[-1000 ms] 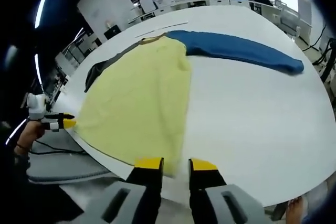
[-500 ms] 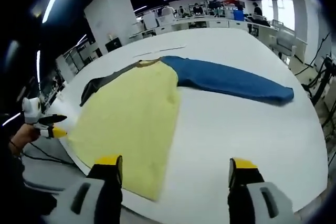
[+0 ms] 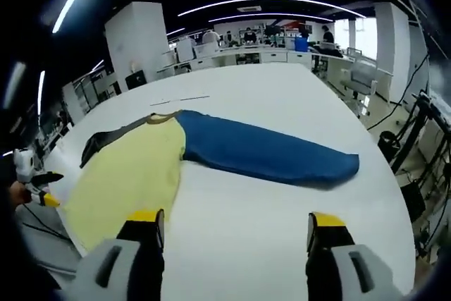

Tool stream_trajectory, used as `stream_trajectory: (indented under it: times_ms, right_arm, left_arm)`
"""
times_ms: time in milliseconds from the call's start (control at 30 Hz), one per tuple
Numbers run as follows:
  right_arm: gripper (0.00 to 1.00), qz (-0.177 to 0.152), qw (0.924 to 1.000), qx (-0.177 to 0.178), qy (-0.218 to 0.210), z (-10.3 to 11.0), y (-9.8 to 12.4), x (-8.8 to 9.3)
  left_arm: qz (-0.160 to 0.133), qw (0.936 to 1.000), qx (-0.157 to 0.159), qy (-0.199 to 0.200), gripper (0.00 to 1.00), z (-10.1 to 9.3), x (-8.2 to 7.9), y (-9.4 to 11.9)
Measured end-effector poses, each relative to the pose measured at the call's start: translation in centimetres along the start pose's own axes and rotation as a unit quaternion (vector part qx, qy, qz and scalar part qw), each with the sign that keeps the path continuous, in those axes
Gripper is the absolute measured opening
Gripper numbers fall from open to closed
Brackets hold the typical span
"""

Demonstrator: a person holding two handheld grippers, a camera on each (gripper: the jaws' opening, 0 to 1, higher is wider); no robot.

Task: Fold the garment on the visible template until the final outline fits inside the template.

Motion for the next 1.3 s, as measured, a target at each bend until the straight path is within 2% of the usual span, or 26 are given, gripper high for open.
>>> stream_trajectory:
  times_ms: [133, 233, 433, 500, 533, 600, 667, 800, 900, 967, 1067, 1167, 1233, 1300]
  right_arm:
    - [0.84, -0.002, 0.9997, 0.016, -0.016, -1.5, -0.7, -1.0]
    - [0.84, -0.007, 0.9986, 0.017, -0.05, -2.1, -1.0, -1.4]
    - [0.8, -0.007, 0.997, 0.042, -0.065, -3.5, -1.6, -2.1]
    - [0.73, -0.008, 0.9956, 0.059, -0.072, -4.0, -1.8, -2.3]
    - [0.69, -0.006, 0.9955, 0.073, -0.061, -4.4, -2.0, -2.4]
    - [0.61, -0.006, 0.9932, 0.086, -0.078, -4.9, -2.3, -2.5]
    - [0.56, -0.008, 0.9917, 0.094, -0.088, -5.2, -2.6, -2.7]
    - [0.47, -0.004, 0.9871, 0.134, -0.087, -6.0, -3.2, -3.1]
    - [0.38, 0.009, 0.9842, 0.154, -0.087, -6.3, -3.6, -3.0]
    - [0.35, 0.018, 0.982, 0.167, -0.087, -6.7, -3.9, -2.9]
    - [0.29, 0.037, 0.9718, 0.196, -0.126, -6.9, -4.0, -2.4]
    - [0.25, 0.037, 0.9726, 0.195, -0.121, -7.1, -4.5, -2.5]
    - [0.23, 0.051, 0.9709, 0.208, -0.106, -7.4, -4.7, -2.4]
    - [0.19, 0.052, 0.9698, 0.211, -0.111, -7.6, -5.0, -2.4]
  left_arm:
    - [-0.008, 1.0, -0.005, 0.001, 0.99, 0.1, -0.2, 0.3]
    - [-0.012, 0.9999, -0.004, 0.01, 0.99, 0.2, -0.2, 0.4]
    - [-0.011, 0.9999, -0.006, 0.012, 0.99, 0.3, -0.1, 0.4]
    - [-0.016, 0.9998, -0.009, 0.011, 0.99, 0.4, -0.3, 0.5]
    - [-0.021, 0.9997, -0.011, 0.008, 0.99, 0.4, -0.4, 0.5]
    - [-0.029, 0.9995, -0.009, 0.006, 0.98, 0.3, -0.7, 0.5]
    - [-0.038, 0.9992, -0.008, -0.003, 0.99, 0.3, -1.0, 0.6]
    - [-0.047, 0.9988, -0.007, -0.009, 0.99, 0.3, -1.3, 0.7]
    - [-0.047, 0.9988, -0.005, -0.009, 0.98, 0.3, -1.3, 0.6]
    - [-0.045, 0.9989, -0.005, -0.01, 0.98, 0.3, -1.2, 0.6]
    - [-0.054, 0.9984, -0.011, -0.012, 0.94, 0.4, -1.3, 0.8]
    - [-0.069, 0.9974, -0.019, -0.014, 0.94, 0.5, -1.7, 1.1]
    - [-0.075, 0.9969, -0.02, -0.015, 0.92, 0.6, -1.9, 1.2]
    - [-0.077, 0.9967, -0.021, -0.014, 0.91, 0.7, -2.0, 1.2]
Point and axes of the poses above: the point that each gripper's makers call its tool centre point, and the gripper's own axes: y roughly backward along the fingers, z roughly to its left, x roughly out of its underside, the point moved 9 cm from there along y, roughly backward along the fingers, and after that the axes turned 1 degree about z, right-handed, at the moved point
